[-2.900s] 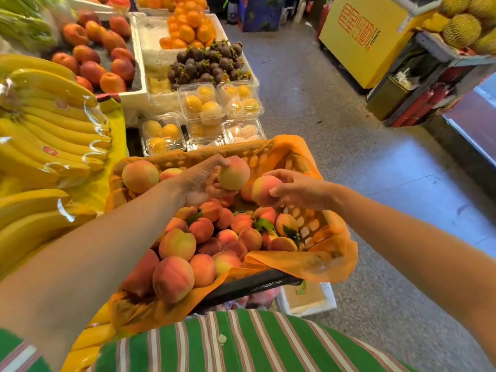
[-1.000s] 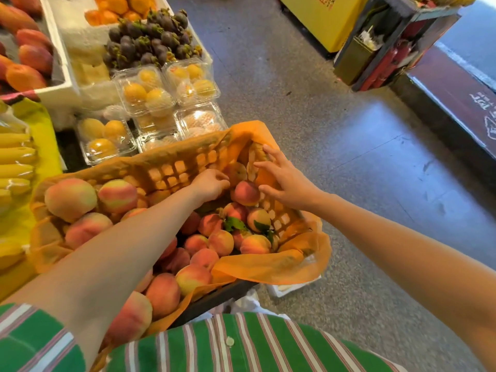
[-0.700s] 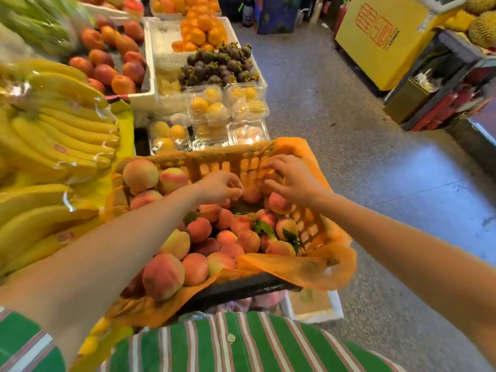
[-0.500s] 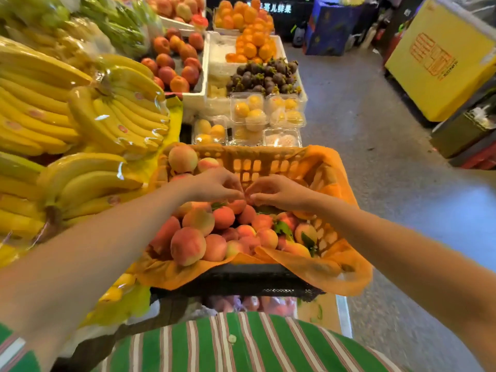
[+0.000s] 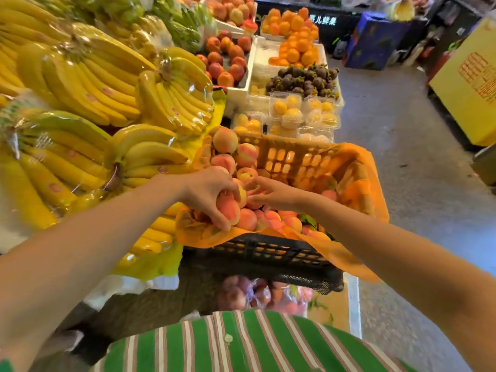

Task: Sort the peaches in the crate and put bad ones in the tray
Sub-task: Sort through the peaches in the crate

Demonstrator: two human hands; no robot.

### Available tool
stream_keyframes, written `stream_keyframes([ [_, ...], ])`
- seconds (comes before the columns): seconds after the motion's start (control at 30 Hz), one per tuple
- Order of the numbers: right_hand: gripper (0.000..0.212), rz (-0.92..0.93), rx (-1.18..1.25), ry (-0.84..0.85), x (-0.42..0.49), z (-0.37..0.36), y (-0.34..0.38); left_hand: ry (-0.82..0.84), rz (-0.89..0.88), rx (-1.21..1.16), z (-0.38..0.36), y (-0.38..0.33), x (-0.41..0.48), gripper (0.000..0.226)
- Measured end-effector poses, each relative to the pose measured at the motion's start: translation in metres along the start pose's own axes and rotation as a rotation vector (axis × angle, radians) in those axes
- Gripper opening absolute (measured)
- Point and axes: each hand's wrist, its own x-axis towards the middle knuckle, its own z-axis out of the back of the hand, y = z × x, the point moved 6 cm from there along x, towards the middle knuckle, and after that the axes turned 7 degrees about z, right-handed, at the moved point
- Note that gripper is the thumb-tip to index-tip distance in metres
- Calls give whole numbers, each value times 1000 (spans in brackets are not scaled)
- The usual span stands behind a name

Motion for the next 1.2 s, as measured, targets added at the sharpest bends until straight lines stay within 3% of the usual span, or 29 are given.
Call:
stream_keyframes([
  [0.1, 36, -36, 114, -49, -6, -5, 1, 20, -61, 210, -7, 8, 1, 88],
  [0.27, 43, -129, 213, -109, -15, -15, -3, -101, -164, 215, -8, 7, -1, 81],
  [0.33, 43, -156, 261, -162, -18, -18, -3, -174, -148, 29, -4, 12, -4, 78],
  [0.5, 44, -166, 263, -259, -14, -27, 1, -335, 2, -686, 23, 41, -13, 72],
  [0.63, 60, -154, 192, -306, 1, -36, 12, -355, 118, -920, 25, 65, -14, 76],
  [0.83, 63, -140, 110, -428, 16, -41, 12, -336, 166, -979, 10, 83, -13, 78],
  [1.03, 63, -63, 464, -464, -12, -15, 6, -379, 138, -991, 20, 78, 0, 74],
  [1.2, 67, -26, 594, -537, -39, 15, -4, -329, 107, -1095, 20, 62, 25, 78],
])
